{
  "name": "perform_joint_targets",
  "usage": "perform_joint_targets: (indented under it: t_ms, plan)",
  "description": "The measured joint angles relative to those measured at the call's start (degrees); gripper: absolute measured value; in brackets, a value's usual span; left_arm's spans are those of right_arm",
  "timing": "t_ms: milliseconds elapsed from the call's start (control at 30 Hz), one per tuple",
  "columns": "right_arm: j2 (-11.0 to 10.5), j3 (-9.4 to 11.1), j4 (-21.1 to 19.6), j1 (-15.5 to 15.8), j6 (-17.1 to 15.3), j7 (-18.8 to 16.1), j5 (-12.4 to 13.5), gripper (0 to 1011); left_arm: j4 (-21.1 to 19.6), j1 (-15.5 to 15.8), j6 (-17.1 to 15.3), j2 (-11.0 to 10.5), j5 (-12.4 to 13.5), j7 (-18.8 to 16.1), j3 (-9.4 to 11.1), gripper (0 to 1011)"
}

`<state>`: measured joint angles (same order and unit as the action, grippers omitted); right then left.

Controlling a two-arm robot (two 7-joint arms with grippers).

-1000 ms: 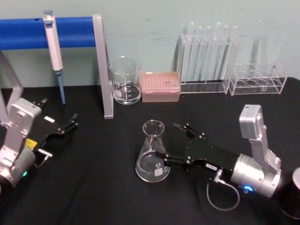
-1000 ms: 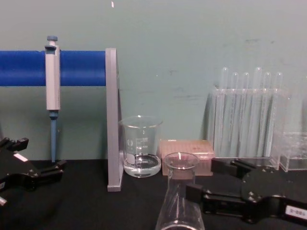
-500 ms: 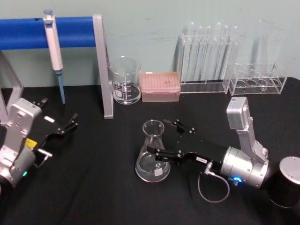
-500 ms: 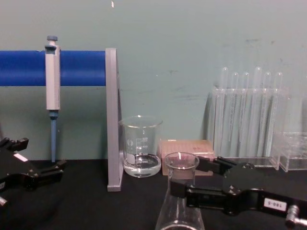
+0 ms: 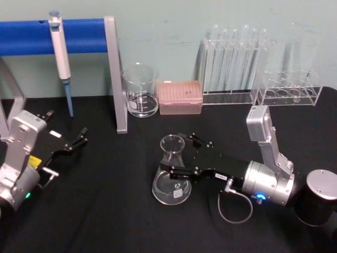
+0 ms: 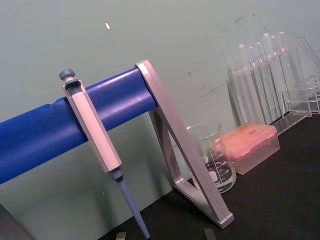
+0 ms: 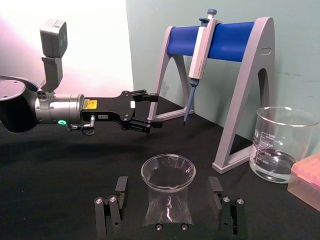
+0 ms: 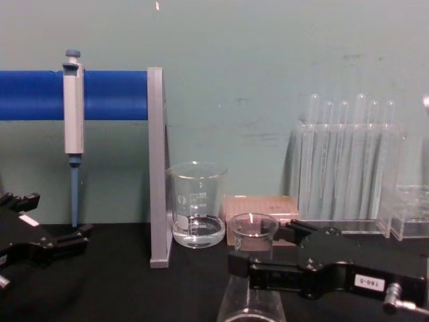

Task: Grasp the erlenmeyer flask with one hand, shake it three times, then place it back.

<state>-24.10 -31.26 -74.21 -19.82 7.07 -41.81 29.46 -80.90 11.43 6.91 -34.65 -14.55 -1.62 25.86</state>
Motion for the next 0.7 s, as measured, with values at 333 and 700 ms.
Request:
perform_joint_targets:
  t_ms: [333,700]
  plan:
    - [0.6,-0.8,1.7,-1.4,0.2,-0.8,0.2,1003,0.0,0.0,0.0,0.0,0.0,0.0,0.0,1001]
    - [0.6,-1.1,2.1,-1.7,0.4,-0.8,0.3,1003,0.0,0.0,0.0,0.0,0.0,0.0,0.0,1001]
